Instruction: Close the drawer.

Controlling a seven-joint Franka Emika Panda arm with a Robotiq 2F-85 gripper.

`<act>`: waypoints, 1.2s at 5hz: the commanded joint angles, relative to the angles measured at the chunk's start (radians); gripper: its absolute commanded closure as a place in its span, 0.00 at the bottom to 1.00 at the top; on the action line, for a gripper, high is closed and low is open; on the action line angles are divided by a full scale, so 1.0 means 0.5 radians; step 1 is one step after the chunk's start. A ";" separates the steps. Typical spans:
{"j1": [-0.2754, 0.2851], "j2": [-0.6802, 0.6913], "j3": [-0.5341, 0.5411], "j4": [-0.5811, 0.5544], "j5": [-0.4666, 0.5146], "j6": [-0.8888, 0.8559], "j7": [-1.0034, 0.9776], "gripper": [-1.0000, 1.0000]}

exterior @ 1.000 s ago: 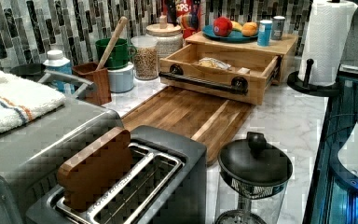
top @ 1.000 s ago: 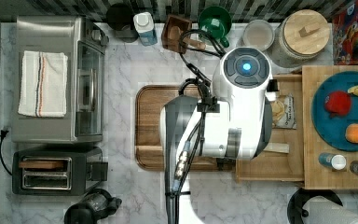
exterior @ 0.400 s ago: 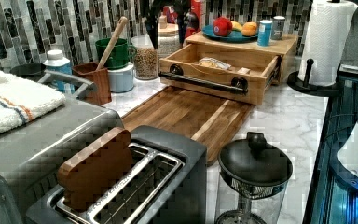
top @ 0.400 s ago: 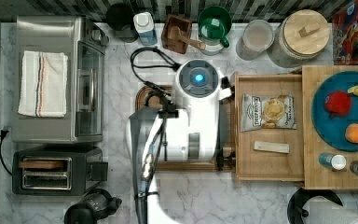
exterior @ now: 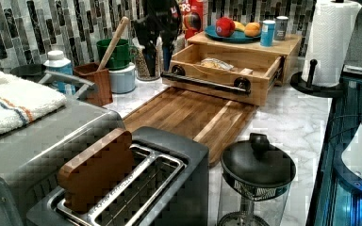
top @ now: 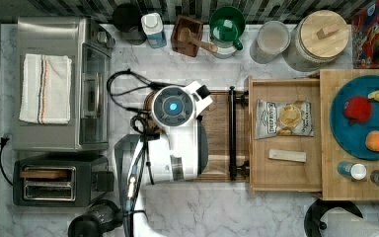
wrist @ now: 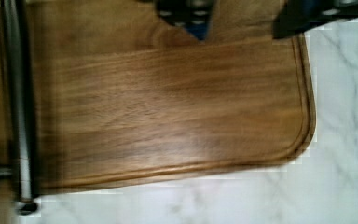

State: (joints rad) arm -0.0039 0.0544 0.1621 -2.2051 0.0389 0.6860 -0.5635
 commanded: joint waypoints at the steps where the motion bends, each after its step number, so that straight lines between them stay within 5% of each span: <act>1: -0.134 0.170 -0.122 -0.208 -0.331 0.422 -0.349 1.00; 3: -0.227 0.178 -0.189 -0.229 -0.393 0.468 -0.492 1.00; 6: -0.530 0.177 -0.268 -0.140 -0.426 0.473 -0.952 1.00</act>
State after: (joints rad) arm -0.2312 0.1702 0.0571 -2.3320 -0.1449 0.9014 -0.9263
